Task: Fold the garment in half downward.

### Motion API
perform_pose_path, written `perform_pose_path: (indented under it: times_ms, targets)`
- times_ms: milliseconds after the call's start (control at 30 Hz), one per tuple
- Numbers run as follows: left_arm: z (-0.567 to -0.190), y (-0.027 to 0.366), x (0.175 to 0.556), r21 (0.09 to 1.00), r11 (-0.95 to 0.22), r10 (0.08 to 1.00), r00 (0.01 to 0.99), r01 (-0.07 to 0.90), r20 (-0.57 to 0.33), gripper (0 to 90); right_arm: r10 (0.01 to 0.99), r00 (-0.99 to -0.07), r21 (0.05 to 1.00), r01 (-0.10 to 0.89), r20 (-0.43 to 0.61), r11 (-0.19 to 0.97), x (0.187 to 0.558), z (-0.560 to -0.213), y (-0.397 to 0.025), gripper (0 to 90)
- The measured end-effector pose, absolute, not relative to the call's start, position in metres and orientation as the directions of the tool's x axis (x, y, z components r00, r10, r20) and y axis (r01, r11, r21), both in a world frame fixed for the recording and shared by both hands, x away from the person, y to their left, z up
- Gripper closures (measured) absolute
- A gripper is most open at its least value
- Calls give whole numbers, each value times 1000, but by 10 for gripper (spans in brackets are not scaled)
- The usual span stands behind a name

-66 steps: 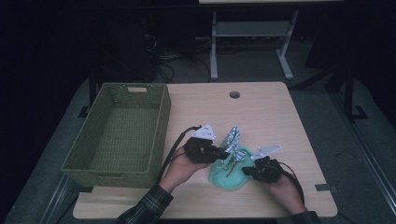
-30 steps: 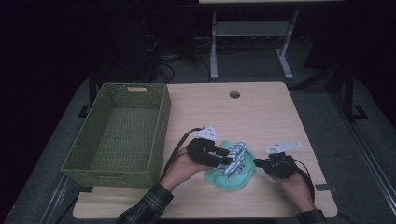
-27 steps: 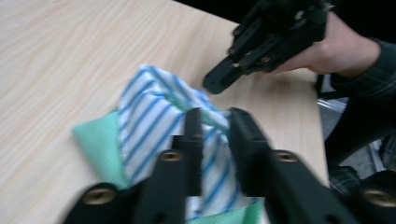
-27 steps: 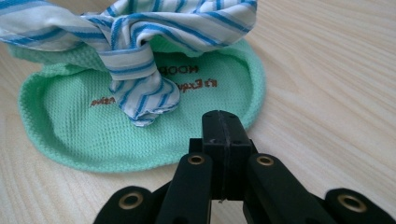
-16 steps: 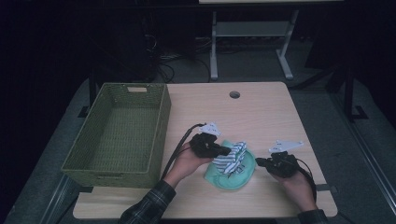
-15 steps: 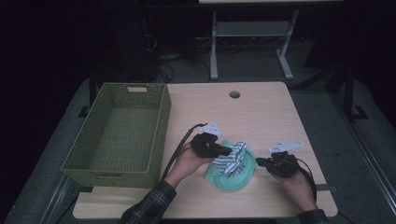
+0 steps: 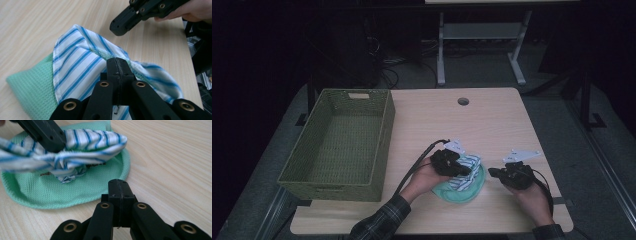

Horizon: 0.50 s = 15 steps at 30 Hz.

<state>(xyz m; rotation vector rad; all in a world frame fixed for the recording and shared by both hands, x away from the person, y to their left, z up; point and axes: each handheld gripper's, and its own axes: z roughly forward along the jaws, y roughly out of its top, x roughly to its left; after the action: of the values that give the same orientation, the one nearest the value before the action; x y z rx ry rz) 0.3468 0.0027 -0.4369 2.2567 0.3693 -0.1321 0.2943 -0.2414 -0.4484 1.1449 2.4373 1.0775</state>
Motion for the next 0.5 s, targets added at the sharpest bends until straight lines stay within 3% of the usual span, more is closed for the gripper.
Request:
perform_pose_path:
  times_ms: [500]
  targets:
    - [-451, -14, 339, 684, -673, 204, 959, 282, -195, 895, 745, -661, 715, 562, 86, 417, 295, -447, -245, 898]
